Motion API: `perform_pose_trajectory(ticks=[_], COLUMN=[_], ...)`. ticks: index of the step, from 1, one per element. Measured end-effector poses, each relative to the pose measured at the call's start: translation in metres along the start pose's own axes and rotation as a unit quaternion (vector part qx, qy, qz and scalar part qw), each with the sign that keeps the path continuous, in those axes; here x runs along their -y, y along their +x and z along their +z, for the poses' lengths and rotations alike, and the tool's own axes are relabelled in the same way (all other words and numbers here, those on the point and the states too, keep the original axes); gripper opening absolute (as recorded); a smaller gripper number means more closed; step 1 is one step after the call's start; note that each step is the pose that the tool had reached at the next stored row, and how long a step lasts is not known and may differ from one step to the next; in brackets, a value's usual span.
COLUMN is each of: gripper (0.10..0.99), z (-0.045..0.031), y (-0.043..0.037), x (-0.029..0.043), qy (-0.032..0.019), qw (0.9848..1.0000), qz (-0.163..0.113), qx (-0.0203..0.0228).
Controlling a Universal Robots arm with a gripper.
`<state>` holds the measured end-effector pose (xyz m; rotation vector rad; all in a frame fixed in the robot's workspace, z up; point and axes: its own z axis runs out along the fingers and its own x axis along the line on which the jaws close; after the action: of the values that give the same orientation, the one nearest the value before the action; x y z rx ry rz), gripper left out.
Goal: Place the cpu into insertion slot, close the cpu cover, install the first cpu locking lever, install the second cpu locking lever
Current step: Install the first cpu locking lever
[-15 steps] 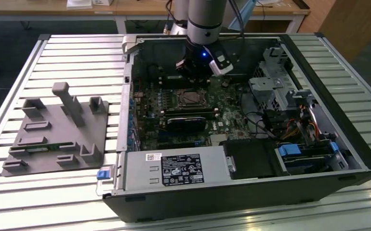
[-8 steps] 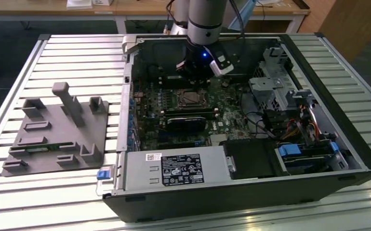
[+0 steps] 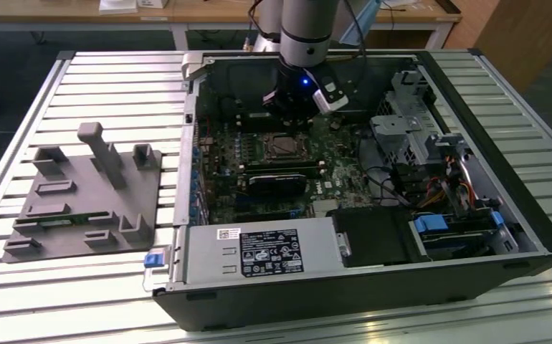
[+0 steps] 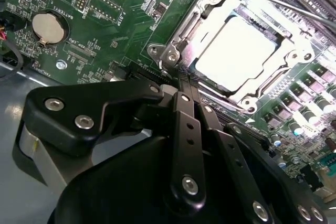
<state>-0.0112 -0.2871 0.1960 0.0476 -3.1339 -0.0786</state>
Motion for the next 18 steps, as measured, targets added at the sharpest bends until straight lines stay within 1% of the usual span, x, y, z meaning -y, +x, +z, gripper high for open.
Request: perform_pose_trajectory(ticks=[2,3,7,8,9,18], gripper=[0.106,0.106,0.106,0.106,0.106,0.106], z=[-0.0008,-0.0025,-0.0177,-0.0209,-0.0222,-0.0224], y=[-0.0001,-0.0002,0.0001,0.0001,0.0001,0.0002], x=[-0.0002,-0.0005,-0.0009,-0.0010,-0.0011,0.0023], qy=[-0.0012,-0.0016,-0.0007,-0.0007,-0.0007,-0.0007], qw=[1.0000,1.0000,1.0000,1.0000,1.0000,1.0000], qz=[0.000,0.000,0.000,0.000,0.000,0.000], qx=[0.0004,0.0006,0.0000,0.0000,0.0000,0.0000])
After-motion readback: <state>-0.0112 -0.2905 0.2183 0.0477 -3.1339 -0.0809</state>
